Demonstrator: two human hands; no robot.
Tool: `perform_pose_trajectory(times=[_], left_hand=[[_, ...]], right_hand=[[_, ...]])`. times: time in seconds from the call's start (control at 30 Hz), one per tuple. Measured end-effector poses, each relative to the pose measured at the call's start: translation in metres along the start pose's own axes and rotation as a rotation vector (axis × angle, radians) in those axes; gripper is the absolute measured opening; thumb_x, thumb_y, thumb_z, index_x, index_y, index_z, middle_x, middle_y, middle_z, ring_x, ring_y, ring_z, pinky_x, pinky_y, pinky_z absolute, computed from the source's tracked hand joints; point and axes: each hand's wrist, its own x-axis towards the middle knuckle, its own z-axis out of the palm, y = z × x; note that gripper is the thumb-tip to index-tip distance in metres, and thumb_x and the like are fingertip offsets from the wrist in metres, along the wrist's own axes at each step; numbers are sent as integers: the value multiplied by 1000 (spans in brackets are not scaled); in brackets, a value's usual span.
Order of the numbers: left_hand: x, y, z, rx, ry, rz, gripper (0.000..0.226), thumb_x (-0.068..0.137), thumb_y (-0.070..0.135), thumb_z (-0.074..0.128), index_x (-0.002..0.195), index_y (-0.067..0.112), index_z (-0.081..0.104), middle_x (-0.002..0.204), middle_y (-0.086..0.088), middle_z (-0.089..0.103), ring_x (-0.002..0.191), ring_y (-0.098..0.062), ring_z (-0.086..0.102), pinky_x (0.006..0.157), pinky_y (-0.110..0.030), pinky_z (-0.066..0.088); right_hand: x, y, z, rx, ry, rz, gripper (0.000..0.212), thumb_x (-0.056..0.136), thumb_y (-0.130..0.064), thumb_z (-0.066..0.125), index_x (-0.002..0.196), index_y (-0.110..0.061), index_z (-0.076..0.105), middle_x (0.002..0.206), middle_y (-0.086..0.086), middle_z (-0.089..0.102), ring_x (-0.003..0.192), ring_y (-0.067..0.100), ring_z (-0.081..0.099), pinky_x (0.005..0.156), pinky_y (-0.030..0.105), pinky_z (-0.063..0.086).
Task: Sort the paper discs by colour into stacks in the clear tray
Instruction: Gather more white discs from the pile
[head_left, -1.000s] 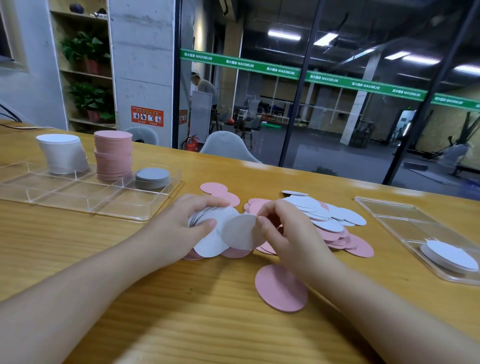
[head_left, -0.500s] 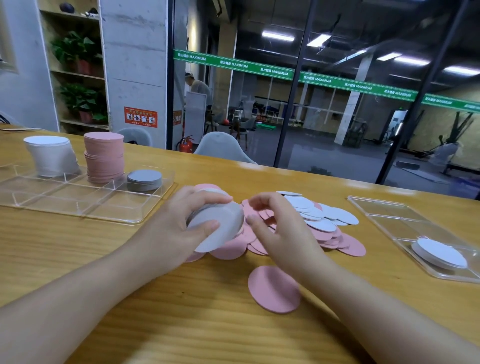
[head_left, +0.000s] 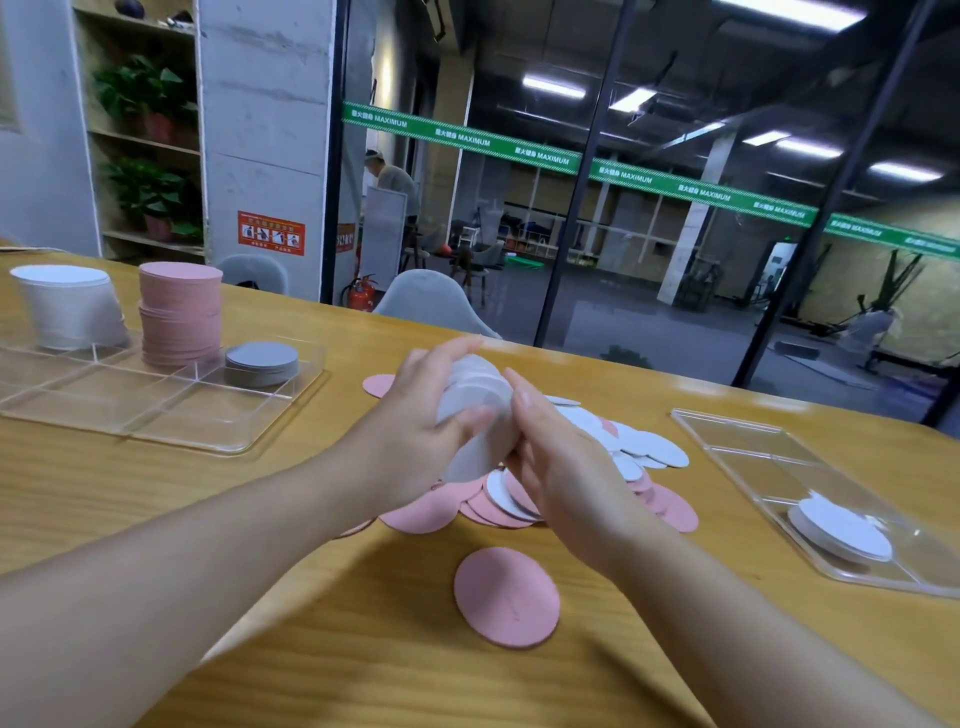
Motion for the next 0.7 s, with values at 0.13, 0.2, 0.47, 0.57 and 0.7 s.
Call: perform_pose_trajectory(times=[0.13, 0.2, 0.47, 0.57, 0.7], left_hand=[[2, -9, 3, -17, -77, -48, 50, 97, 22, 46, 140, 36, 27, 129, 10, 32, 118, 4, 28, 92, -7, 23], [1, -12, 8, -22, -77, -38, 48, 97, 20, 46, 140, 35, 29, 121, 12, 34, 107, 14, 29, 85, 5, 21], [11, -15, 28, 36, 47, 56, 46, 92, 19, 56, 133, 35, 40, 110, 26, 39, 104, 20, 37, 82, 3, 29], [15, -18, 33, 26, 85, 30, 47, 91, 19, 57, 133, 33, 40, 112, 23, 41, 103, 16, 40, 82, 4, 29], [10, -32, 40, 84, 24, -48, 53, 93, 26, 53, 141, 30, 30, 128, 18, 34, 117, 7, 32, 95, -8, 25]], right_hand=[[3, -8, -20, 36, -21, 54, 31, 102, -32, 32, 124, -24, 52, 129, -7, 57, 121, 7, 52, 108, 31, 37], [4, -9, -30, -19, 12, 68, 35, 102, -29, 28, 129, -20, 49, 127, -3, 59, 121, 8, 52, 109, 30, 35], [6, 24, -80, -1128, 349, -57, 34, 97, -15, 45, 130, -16, 52, 134, 0, 50, 128, 13, 39, 96, 12, 21], [8, 34, -86, -1084, 403, -4, 34, 96, -21, 48, 130, -16, 50, 134, 0, 49, 128, 13, 38, 100, 17, 23], [16, 36, -84, -1026, 447, 48, 43, 93, -32, 54, 132, -15, 47, 135, -2, 48, 129, 15, 37, 103, 23, 26]])
